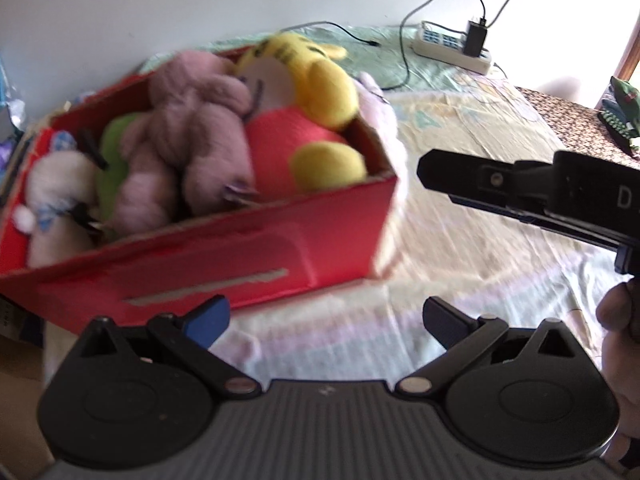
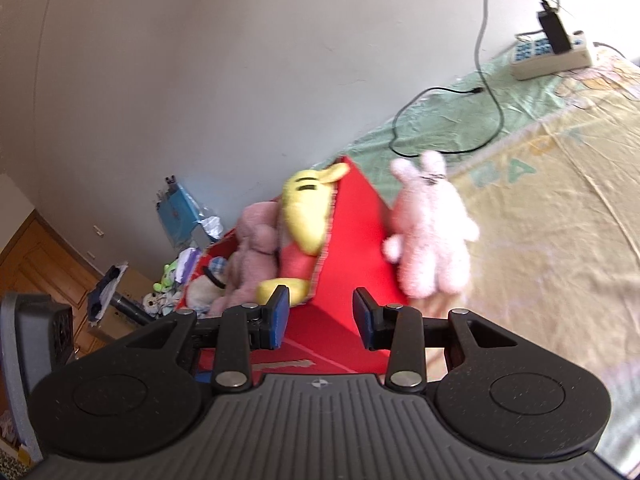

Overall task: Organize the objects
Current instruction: 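Move the right gripper to the white bunny with plaid ears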

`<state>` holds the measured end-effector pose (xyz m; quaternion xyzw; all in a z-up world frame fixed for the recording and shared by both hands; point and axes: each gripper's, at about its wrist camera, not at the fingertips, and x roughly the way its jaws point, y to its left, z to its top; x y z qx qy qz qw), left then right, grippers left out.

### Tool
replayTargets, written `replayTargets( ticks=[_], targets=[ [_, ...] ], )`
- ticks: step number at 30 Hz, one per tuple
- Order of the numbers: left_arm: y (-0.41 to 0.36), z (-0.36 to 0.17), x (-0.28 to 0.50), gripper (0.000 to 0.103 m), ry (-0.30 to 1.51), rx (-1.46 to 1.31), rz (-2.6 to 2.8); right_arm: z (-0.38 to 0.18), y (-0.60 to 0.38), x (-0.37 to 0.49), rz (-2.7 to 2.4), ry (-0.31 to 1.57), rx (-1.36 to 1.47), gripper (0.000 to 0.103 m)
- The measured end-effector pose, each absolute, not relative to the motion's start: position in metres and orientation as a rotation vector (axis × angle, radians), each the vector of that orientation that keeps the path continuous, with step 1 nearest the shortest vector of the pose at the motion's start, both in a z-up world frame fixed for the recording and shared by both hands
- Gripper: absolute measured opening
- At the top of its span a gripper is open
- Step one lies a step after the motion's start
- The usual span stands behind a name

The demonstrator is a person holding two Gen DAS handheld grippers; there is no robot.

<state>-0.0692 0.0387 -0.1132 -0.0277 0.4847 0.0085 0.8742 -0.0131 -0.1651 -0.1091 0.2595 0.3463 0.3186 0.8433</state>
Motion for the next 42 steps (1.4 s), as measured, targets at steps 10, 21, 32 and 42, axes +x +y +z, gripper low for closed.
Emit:
replayTargets(
  ticks=[10, 21, 32, 42],
  targets=[
    [0.02, -0.143, -0.06, 0.102, 1.031, -0.116, -0.023, -0.138, -0.183, 0.007, 0.601, 0.797, 0.461, 0.039],
    [0.013, -0.166, -0.051, 0.102, 1.066, -0.148, 0.011, -0.167, -0.169, 0.049, 0.594, 0.829, 0.292, 0.039],
    [0.024, -0.17, -0.049, 0.102, 1.073, -0.162, 0.086, -0.187, -0.145, 0.09, 0.623, 0.857, 0.27, 0.039],
    [0.034, -0.166, -0.045, 0.102, 1.067, -0.195, 0.107, -0.194, -0.151, 0.099, 0.671, 0.902, 0.404, 0.024]
  ],
)
